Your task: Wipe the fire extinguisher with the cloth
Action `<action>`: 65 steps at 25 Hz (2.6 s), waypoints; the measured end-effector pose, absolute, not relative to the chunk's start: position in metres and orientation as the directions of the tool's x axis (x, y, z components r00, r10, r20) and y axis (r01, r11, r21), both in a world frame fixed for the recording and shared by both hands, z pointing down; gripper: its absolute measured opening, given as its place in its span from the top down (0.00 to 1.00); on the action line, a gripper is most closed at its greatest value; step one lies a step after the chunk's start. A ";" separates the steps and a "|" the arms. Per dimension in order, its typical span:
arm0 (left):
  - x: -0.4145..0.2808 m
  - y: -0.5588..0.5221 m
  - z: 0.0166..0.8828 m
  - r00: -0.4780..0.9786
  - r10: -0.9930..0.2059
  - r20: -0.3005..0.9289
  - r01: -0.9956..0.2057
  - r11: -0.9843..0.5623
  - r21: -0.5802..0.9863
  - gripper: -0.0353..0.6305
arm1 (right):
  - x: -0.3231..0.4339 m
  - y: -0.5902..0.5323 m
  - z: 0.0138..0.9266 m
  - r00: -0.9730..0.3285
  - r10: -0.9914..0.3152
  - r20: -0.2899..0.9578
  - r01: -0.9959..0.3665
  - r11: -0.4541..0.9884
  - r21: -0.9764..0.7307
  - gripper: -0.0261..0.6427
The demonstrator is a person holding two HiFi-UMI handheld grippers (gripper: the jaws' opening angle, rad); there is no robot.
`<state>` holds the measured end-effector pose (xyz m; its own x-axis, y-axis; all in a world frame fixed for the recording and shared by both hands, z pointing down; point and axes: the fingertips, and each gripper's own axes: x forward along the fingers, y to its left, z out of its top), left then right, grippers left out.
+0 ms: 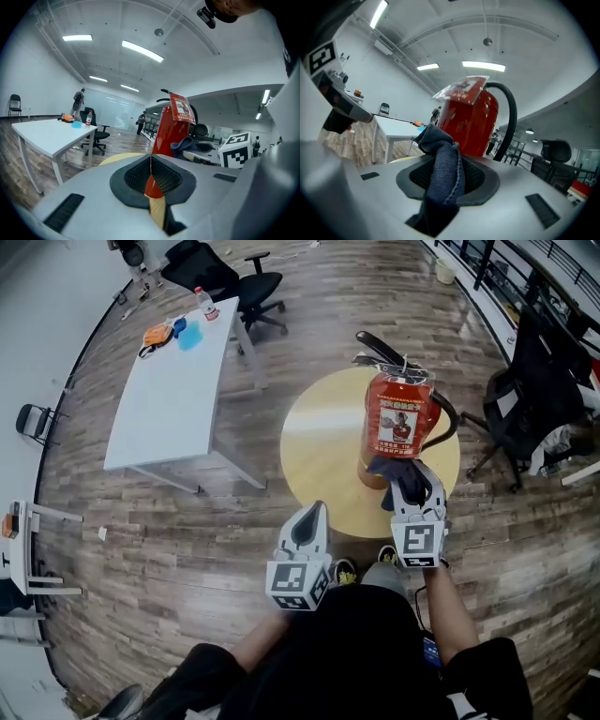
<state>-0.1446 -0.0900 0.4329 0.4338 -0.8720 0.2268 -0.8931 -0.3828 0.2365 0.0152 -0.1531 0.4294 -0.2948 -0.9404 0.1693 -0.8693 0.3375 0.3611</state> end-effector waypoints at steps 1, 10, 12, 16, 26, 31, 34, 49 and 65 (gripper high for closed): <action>-0.143 -0.090 0.433 0.437 -0.870 0.229 -0.892 -0.386 0.236 0.91 | 0.017 -0.154 0.445 -0.303 -0.928 0.214 -0.877 0.360 0.318 0.76; -0.141 -0.089 0.439 0.447 -0.859 0.248 -0.888 -0.394 0.236 0.91 | 0.052 -0.158 0.373 -0.281 -0.958 0.056 -0.943 0.286 0.171 0.76; -0.142 -0.089 0.439 0.440 -0.864 0.246 -0.892 -0.387 0.235 0.91 | 0.066 -0.153 0.306 -0.275 -0.954 -0.119 -0.957 0.260 0.133 0.76; -0.140 -0.091 0.438 0.439 -0.865 0.244 -0.891 -0.386 0.237 0.91 | 0.097 -0.158 0.207 -0.249 -0.917 -0.311 -0.968 0.242 0.060 0.76; -0.114 -0.093 0.432 0.464 -0.855 0.231 -0.879 -0.413 0.237 0.91 | 0.031 -0.235 0.211 -0.502 -0.865 -0.001 -0.835 0.485 0.262 0.76; -0.121 -0.096 0.435 0.443 -0.865 0.235 -0.889 -0.391 0.236 0.91 | 0.046 -0.205 0.236 -0.628 -0.765 0.140 -0.738 0.643 0.203 0.58; -0.120 -0.097 0.437 0.441 -0.865 0.239 -0.891 -0.389 0.236 0.91 | 0.049 -0.198 0.253 -0.661 -0.726 0.187 -0.690 0.687 0.229 0.59; -0.084 -0.102 0.417 0.418 -0.877 0.237 -0.904 -0.375 0.206 0.91 | 0.095 -0.185 0.325 -0.739 -0.671 0.060 -0.674 0.734 -0.084 0.69; -0.036 -0.092 0.421 0.441 -0.863 0.245 -0.895 -0.404 0.187 0.91 | 0.108 -0.200 0.558 -0.537 -0.643 0.546 -0.812 0.569 -0.129 0.74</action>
<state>-0.0360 -0.0916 0.4209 0.4411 -0.8632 0.2455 -0.8953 -0.4042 0.1873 0.1080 -0.2003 0.5576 -0.5374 -0.6427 0.5460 -0.8120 0.5692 -0.1293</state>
